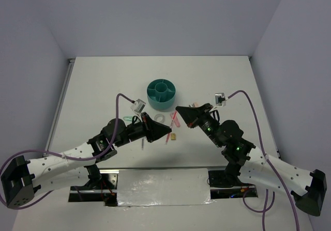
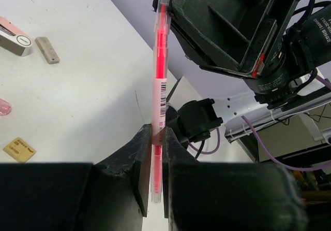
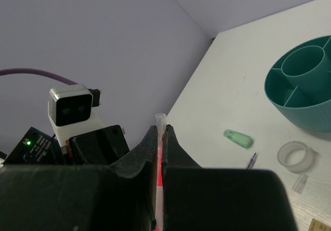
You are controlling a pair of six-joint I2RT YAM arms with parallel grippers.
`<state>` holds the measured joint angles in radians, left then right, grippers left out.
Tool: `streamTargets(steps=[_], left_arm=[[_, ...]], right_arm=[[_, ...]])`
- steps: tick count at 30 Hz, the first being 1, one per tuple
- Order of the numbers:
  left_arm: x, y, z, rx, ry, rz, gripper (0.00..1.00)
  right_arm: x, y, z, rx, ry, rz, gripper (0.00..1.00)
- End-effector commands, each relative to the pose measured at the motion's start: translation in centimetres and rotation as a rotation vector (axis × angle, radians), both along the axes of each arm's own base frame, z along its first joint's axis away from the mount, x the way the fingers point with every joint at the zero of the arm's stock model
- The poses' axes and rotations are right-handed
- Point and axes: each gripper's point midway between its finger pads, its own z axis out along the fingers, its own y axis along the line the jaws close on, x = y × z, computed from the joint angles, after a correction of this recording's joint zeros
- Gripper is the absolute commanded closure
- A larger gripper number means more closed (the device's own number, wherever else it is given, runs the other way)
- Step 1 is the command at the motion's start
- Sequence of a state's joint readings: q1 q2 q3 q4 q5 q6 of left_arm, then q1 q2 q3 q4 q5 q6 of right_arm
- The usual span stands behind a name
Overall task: Sort the stationery into containers
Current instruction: Close the pen cap on the pen.
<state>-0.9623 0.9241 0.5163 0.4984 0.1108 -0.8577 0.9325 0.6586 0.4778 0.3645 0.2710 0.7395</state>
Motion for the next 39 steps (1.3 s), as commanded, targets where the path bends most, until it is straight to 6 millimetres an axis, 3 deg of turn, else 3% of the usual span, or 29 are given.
streamTargets(steps=[1,10,20,25,27,31,33,36,39], left_arm=[[-0.2,0.2,5.2,-0.117,-0.143,-0.014,1.0],[0.7,0.6,5.7,-0.14,-0.192,0.042,1.0],[2.2,2.0,10.2,-0.115,-0.375,0.155,1.0],[2.6,2.6,10.8,-0.066,-0.445,0.185,1.0],[2.1,2.2,10.7,-0.045,-0.487,0.147,1.0],[1.5,1.7,8.2,-0.005,-0.497,0.095,1.0],[1.1,1.8,7.9,-0.024,-0.494,0.083,1.0],[0.3,1.8,7.9,-0.055,-0.507,0.054,1.0],[0.0,1.7,7.9,-0.05,-0.518,0.034,1.0]], right_arm=[[-0.4,0.4,-0.5,-0.011,0.006,0.024,1.0],[-1.6,1.8,-0.7,0.043,0.041,0.127,1.0],[-2.4,3.0,-3.1,-0.029,0.125,0.195,1.0],[-3.4,3.4,-4.0,-0.073,0.111,0.249,1.0],[-3.8,3.5,-2.3,-0.064,0.059,0.275,1.0],[-4.7,3.8,2.3,-0.092,-0.038,0.323,1.0],[-4.7,3.8,3.9,-0.116,-0.076,0.326,0.93],[-4.7,4.2,4.1,-0.128,-0.085,0.338,0.84],[-4.8,4.4,4.4,-0.113,-0.092,0.347,0.82]])
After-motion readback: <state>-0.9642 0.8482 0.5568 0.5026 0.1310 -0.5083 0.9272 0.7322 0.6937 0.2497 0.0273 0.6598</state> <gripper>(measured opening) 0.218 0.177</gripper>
